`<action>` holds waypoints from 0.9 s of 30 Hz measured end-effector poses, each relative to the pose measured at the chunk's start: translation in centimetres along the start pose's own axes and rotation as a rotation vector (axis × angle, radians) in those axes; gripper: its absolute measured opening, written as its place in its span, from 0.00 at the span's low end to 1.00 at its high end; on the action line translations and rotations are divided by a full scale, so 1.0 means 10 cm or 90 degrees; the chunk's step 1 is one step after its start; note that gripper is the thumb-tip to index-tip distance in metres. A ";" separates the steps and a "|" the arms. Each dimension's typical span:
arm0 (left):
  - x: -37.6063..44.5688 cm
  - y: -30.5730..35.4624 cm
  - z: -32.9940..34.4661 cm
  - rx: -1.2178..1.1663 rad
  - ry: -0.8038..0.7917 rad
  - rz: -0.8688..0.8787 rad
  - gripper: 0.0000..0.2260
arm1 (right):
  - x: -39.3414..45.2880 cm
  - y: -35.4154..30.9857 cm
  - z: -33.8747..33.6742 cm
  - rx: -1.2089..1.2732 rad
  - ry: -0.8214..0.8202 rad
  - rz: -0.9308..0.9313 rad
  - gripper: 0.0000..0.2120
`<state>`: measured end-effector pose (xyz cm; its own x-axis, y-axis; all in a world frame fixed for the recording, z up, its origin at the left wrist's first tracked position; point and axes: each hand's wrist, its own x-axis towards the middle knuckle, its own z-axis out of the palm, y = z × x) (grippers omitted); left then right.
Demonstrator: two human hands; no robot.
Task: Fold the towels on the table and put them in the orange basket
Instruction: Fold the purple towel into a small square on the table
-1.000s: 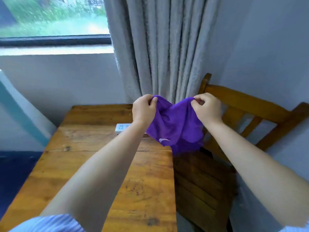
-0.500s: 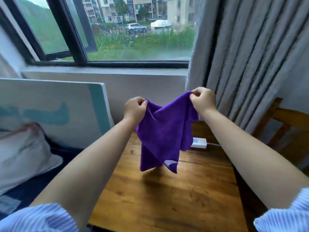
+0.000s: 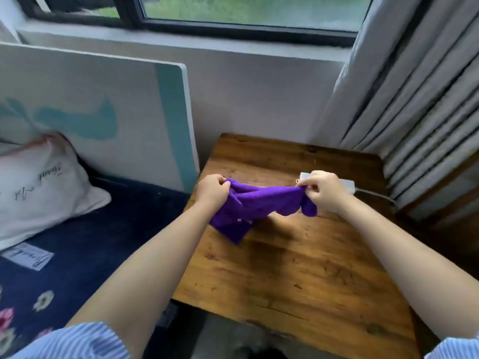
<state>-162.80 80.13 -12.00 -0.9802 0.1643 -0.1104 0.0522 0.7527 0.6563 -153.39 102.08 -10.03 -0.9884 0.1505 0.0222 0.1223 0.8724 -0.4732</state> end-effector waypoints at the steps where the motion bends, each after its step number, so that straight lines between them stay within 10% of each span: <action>1: -0.07 -0.19 0.14 0.025 -0.038 -0.048 0.11 | -0.07 0.12 0.19 -0.056 -0.097 0.014 0.14; 11: -0.95 -1.24 1.14 0.264 -0.429 -0.233 0.14 | -0.66 0.63 1.38 -0.267 -0.676 0.038 0.17; 18: -0.59 -1.45 1.18 0.204 -0.210 -0.310 0.12 | 0.02 0.79 1.56 -0.168 -0.193 0.176 0.14; 27: -0.65 -1.37 1.61 0.179 -0.266 -0.291 0.11 | 0.05 0.90 1.90 -0.011 -0.168 0.438 0.03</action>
<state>-154.02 79.01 -32.26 -0.7623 -0.0196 -0.6469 -0.2465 0.9330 0.2622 -154.48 101.15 -31.02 -0.6768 0.5515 -0.4876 0.7214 0.6291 -0.2897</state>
